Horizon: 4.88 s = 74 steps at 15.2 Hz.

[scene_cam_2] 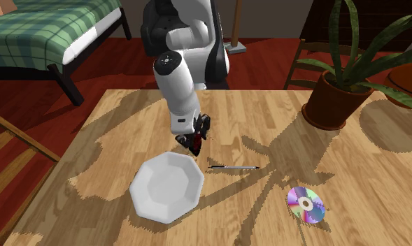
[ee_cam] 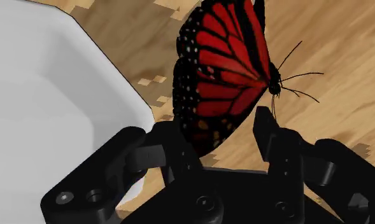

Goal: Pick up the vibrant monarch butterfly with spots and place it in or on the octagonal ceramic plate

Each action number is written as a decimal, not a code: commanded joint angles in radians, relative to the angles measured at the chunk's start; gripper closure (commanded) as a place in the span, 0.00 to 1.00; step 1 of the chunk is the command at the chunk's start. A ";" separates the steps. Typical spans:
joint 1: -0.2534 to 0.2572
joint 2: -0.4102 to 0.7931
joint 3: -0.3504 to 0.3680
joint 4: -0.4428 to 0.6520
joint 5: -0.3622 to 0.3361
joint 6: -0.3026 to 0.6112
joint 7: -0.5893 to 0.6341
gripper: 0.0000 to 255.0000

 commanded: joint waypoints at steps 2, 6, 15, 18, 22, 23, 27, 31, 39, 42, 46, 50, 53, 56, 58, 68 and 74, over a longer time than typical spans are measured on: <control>0.002 -0.021 -0.004 0.014 -0.014 -0.037 0.014 1.00; 0.002 -0.031 -0.007 0.030 -0.022 -0.061 0.021 1.00; -0.060 -0.283 -0.058 -0.316 -0.103 0.124 -0.437 0.00; -0.063 -0.275 -0.063 -0.341 -0.091 0.158 -0.479 0.00; -0.058 -0.236 -0.058 -0.357 -0.057 0.208 -0.502 0.00; -0.057 -0.226 -0.056 -0.361 -0.048 0.220 -0.508 0.00; -0.057 -0.220 -0.055 -0.363 -0.043 0.227 -0.512 0.00; -0.057 -0.220 -0.055 -0.363 -0.043 0.227 -0.512 0.00; -0.057 -0.213 -0.055 -0.355 -0.040 0.225 -0.514 1.00; -0.057 -0.231 -0.056 -0.360 -0.052 0.216 -0.503 1.00; -0.057 -0.270 -0.058 -0.343 -0.086 0.167 -0.473 1.00; -0.059 -0.306 -0.057 -0.323 -0.115 0.117 -0.446 1.00; -0.060 -0.331 -0.056 -0.305 -0.133 0.078 -0.428 1.00; -0.061 -0.353 -0.054 -0.286 -0.149 0.040 -0.412 1.00; -0.062 -0.361 -0.054 -0.278 -0.155 0.026 -0.406 1.00; -0.143 0.056 -0.084 0.207 0.024 -0.114 -0.567 1.00; -0.239 0.295 -0.062 0.537 0.094 -0.227 -0.597 1.00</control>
